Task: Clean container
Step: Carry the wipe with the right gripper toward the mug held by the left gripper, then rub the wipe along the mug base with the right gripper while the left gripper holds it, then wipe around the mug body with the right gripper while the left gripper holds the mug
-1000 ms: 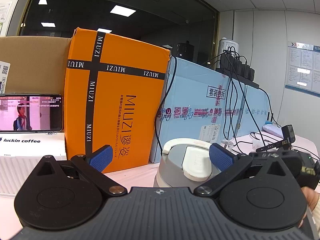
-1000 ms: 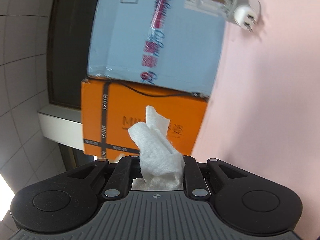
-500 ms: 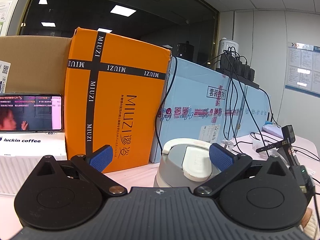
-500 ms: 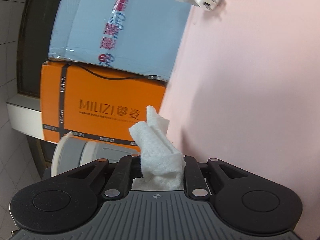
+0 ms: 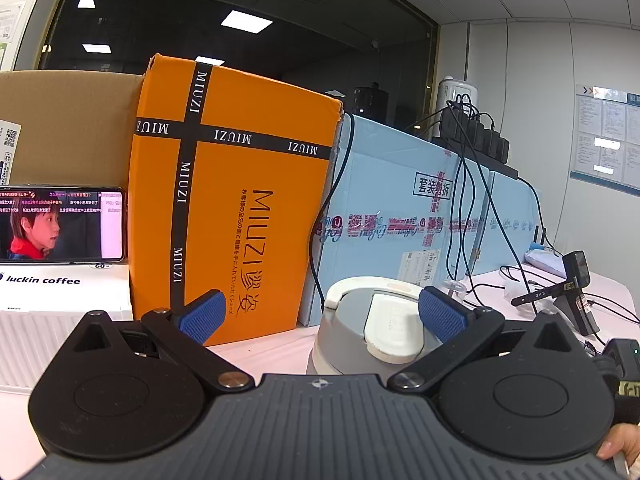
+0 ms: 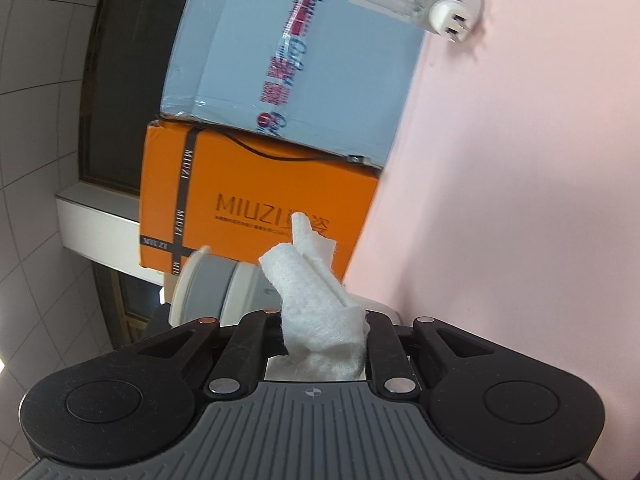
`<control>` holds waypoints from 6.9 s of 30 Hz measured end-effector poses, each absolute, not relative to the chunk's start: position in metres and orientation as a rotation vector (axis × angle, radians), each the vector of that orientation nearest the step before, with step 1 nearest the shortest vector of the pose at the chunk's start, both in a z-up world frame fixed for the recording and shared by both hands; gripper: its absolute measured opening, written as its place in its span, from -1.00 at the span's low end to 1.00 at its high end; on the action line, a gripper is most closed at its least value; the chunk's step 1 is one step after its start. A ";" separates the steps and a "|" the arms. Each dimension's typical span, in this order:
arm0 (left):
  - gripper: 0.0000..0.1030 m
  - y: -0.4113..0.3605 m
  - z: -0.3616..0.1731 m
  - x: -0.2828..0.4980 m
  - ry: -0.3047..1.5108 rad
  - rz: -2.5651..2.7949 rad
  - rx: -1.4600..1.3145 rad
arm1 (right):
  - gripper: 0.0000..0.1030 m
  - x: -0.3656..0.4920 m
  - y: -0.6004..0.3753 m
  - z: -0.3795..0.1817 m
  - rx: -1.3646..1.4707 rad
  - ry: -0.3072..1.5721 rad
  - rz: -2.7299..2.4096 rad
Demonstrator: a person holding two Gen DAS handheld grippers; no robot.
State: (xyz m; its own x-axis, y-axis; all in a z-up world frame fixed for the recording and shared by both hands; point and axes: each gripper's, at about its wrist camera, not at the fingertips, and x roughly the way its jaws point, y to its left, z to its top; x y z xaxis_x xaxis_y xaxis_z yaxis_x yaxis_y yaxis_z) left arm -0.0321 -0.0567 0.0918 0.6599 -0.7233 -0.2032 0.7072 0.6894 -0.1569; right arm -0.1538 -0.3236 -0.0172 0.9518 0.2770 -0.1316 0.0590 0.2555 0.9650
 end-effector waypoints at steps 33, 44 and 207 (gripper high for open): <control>1.00 -0.056 0.093 -0.031 0.259 -0.802 -0.067 | -0.78 -0.169 -0.261 0.024 0.622 0.291 0.106; 1.00 -0.063 0.093 -0.029 0.263 -0.811 -0.064 | -0.77 -0.147 -0.254 0.016 0.555 0.516 0.093; 1.00 -0.056 0.090 -0.029 0.268 -0.827 -0.089 | -0.84 -0.146 -0.262 0.043 0.283 0.478 0.302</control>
State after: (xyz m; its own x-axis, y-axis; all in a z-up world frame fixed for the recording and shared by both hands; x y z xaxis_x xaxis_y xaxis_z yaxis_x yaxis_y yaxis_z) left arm -0.0294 -0.0564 0.0899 0.6457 -0.7367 -0.2008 0.7143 0.6757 -0.1821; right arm -0.1457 -0.2618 0.0432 0.8455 0.3477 -0.4051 -0.2170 0.9171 0.3343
